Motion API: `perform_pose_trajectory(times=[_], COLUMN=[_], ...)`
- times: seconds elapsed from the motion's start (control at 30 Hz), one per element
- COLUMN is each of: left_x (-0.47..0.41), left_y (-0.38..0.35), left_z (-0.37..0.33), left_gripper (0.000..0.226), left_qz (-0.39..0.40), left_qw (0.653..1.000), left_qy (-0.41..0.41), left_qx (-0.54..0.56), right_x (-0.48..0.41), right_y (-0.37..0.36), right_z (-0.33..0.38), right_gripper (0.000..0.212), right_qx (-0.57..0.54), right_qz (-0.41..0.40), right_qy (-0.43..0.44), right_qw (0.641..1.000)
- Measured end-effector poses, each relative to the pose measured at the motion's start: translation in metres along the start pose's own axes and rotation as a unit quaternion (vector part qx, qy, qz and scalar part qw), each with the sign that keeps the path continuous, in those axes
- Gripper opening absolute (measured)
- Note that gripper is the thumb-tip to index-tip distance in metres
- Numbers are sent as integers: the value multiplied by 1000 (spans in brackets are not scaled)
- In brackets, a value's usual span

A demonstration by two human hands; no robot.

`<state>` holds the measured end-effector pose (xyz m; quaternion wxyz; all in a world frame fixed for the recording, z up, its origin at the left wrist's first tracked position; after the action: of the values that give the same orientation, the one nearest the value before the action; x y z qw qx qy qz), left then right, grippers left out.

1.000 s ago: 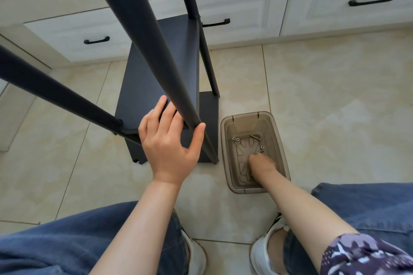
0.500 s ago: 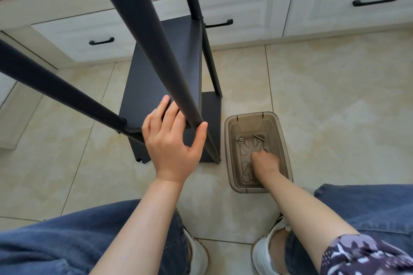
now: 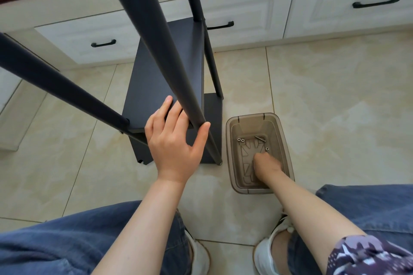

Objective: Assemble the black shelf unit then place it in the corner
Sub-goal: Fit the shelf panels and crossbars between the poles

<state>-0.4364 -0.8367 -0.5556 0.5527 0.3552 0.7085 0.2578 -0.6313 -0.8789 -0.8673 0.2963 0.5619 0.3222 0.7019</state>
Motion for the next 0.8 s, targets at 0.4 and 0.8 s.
perform_pose_trajectory(times=[0.4, 0.8], left_x=[-5, -10], left_y=[0, -7], left_z=[-2, -4], left_gripper=[48, 73], left_qz=[58, 196], left_qw=[998, 978], left_qy=[21, 67], left_qx=[7, -14], right_x=[32, 71], right_y=[77, 158], right_z=[9, 110], right_gripper=[19, 29], right_qx=[-497, -709], right_qz=[-158, -146], right_qy=[-50, 86], right_qw=[852, 685])
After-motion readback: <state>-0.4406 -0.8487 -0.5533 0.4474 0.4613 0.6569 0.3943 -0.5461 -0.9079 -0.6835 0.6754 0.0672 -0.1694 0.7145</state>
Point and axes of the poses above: each hand's wrist, its own x-axis away from the middle knuckle, its own y-axis out of the back of the hand, z = x × y, the point moved 10 cm from there along -x, towards the middle knuckle, and after that the axes turned 5 degrees about y, right-handed, at the moved point
